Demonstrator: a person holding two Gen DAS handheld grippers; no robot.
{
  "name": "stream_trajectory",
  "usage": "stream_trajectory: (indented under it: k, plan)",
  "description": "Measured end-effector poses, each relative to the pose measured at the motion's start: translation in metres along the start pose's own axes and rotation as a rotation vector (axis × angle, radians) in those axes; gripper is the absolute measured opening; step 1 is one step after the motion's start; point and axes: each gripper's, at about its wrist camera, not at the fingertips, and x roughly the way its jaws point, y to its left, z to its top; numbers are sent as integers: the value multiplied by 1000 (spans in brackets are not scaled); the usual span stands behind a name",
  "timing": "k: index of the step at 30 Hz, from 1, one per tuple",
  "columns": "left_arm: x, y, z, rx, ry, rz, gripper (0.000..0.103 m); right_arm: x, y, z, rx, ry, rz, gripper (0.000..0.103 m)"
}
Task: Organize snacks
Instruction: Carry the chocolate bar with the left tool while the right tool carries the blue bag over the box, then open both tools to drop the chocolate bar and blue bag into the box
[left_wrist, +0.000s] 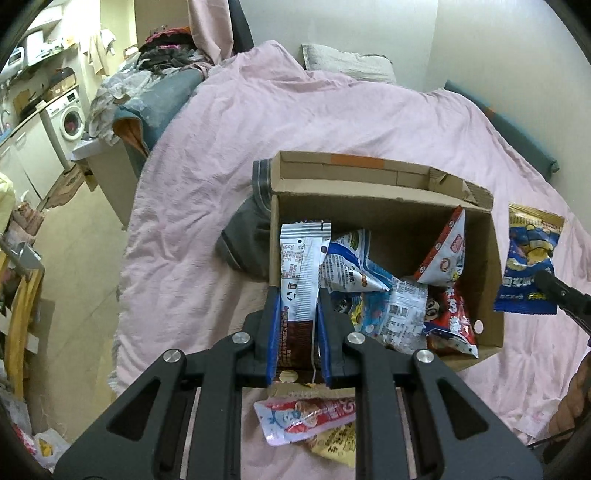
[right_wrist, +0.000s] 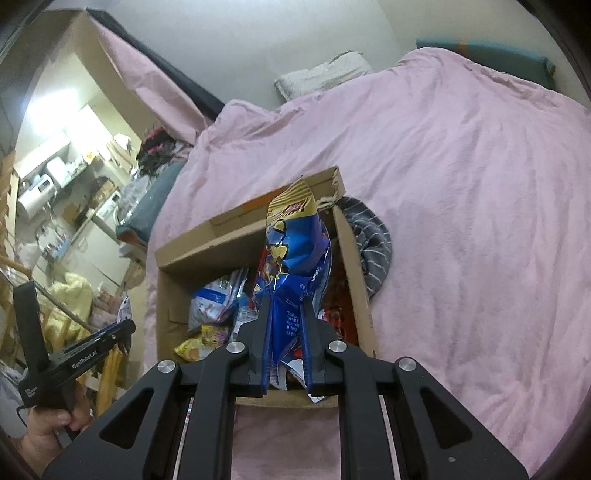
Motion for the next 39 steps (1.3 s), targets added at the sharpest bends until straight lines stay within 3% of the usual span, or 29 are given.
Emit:
stream_trajectory:
  k: [9,19,30,32,33,35,38,39]
  plan:
    - [37,4,-7,-57,10,-128,15,45,21,-15,-26,137,54,14]
    - [47,-3,-11,-65,38,-166,16,77,41,-31,-44,258,140,14]
    - [51,-7,-18,-49,57,-163,18,81,40,-37,-42,287,134,18]
    - [50,-5,-18,-56,57,-172,33,82,41,-38,-43,290,127,18]
    - [49,-4,-18,-56,53,-163,51,82,42,-38,-46,287,121,18]
    - [45,-2,-18,-60,33,-151,68,80,45,-37,-64,280,123,18]
    - [40,-1,-17,-65,22,-134,76,75,49,-35,-101,260,93,22]
    - [38,0,-17,-68,16,-131,77,74,49,-35,-110,253,86,34]
